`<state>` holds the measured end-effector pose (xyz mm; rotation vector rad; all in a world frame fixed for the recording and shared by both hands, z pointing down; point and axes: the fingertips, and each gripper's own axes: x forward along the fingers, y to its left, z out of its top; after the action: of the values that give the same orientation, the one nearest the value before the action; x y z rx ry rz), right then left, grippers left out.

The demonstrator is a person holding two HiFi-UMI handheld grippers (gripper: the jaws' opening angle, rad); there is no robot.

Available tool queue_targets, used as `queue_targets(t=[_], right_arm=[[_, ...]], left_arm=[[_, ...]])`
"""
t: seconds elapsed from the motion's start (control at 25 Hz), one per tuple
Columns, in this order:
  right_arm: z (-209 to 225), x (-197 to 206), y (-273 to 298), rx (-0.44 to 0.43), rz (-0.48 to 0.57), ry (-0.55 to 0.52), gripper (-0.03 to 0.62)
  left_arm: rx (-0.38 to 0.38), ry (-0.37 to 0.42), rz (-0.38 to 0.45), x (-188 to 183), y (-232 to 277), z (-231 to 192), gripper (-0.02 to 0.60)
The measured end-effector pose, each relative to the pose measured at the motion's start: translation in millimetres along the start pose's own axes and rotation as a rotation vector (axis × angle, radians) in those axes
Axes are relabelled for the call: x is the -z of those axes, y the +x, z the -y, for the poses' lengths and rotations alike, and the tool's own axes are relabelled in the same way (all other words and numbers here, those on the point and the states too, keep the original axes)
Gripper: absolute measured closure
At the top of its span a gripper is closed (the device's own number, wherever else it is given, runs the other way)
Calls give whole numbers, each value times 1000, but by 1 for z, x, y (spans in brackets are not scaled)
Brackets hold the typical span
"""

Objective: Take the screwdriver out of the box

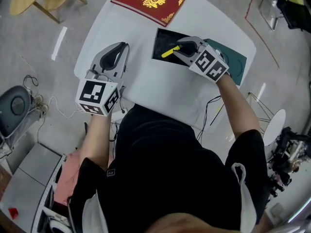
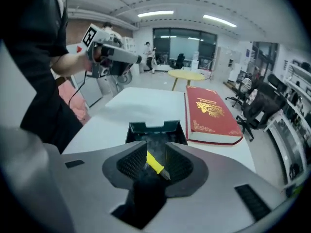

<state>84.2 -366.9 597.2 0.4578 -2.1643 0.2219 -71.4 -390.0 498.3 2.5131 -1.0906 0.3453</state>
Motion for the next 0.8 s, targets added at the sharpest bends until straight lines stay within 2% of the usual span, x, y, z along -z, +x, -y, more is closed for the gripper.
queue_targets(t=[0.08,0.24,0.48,0.6,0.8], right_arm=[[-3,8,11,-43,-49,-80,461],[-11,20,27,-124,-128,-152,448],[-12,44,47,-140,-258,-289,447],[-10,51,54,-145,-288,-305,447],[-13,53,56,-179,-303,-268,468]], left_arm=[[-6,-9,-5,4,0,-2,541],[-20,-26,-12,10,0,-7,541],[-50,-41,-18,18,-9,-17,541],[-60,-53,-16,20,-14,-21,541],[-72,-63,2,18,-28,-22,541]])
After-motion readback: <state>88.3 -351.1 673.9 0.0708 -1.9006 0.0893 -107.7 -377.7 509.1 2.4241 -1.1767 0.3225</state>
